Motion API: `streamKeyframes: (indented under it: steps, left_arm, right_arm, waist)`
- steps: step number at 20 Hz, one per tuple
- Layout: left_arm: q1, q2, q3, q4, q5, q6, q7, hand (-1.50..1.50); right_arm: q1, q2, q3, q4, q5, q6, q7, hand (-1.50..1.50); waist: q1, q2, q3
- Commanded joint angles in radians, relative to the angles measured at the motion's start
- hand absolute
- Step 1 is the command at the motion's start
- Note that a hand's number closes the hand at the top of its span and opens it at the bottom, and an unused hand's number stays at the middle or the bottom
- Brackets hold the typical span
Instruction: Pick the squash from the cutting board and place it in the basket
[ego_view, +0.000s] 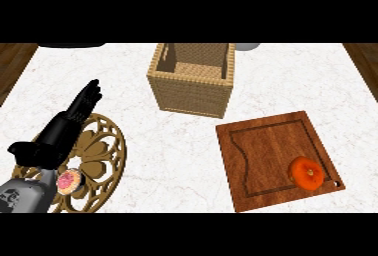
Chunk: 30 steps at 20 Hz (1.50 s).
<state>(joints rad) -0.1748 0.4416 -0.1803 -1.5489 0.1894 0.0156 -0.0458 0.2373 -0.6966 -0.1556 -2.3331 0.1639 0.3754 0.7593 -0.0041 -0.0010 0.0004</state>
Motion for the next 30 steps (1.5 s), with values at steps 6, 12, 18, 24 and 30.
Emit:
streamKeyframes:
  steps: [6, 12, 18, 24, 30]
  left_arm:
    - [0.028, -0.041, 0.030, 0.000, -0.037, -0.033, -0.033, 0.00]
    - [0.006, -0.076, 0.046, 0.004, -0.090, -0.053, 0.010, 0.00]
    - [-0.001, -0.117, 0.087, -0.036, -0.119, -0.074, 0.060, 0.00]
    - [-0.005, -0.111, 0.145, -0.067, -0.109, -0.134, 0.097, 0.00]
    - [0.021, -0.167, 0.149, -0.060, -0.159, -0.138, 0.076, 0.00]
  right_arm:
    - [-0.010, 0.208, 0.173, 0.266, 0.351, -0.156, -0.285, -1.50]
    - [-0.028, 0.260, 0.166, 0.399, 0.453, -0.193, -0.402, -1.50]
    - [-0.006, 0.306, 0.127, 0.411, 0.480, -0.194, -0.499, -1.50]
    - [-0.003, 0.381, 0.163, 0.326, 0.501, -0.158, -0.460, -1.50]
    - [0.013, 0.403, 0.143, 0.321, 0.568, -0.129, -0.463, -1.50]
  waist:
    - [0.008, 0.001, 0.000]
    - [0.005, 0.001, 0.000]
    - [0.002, 0.000, 0.000]
    - [0.002, 0.000, 0.000]
    - [0.001, 0.000, 0.000]
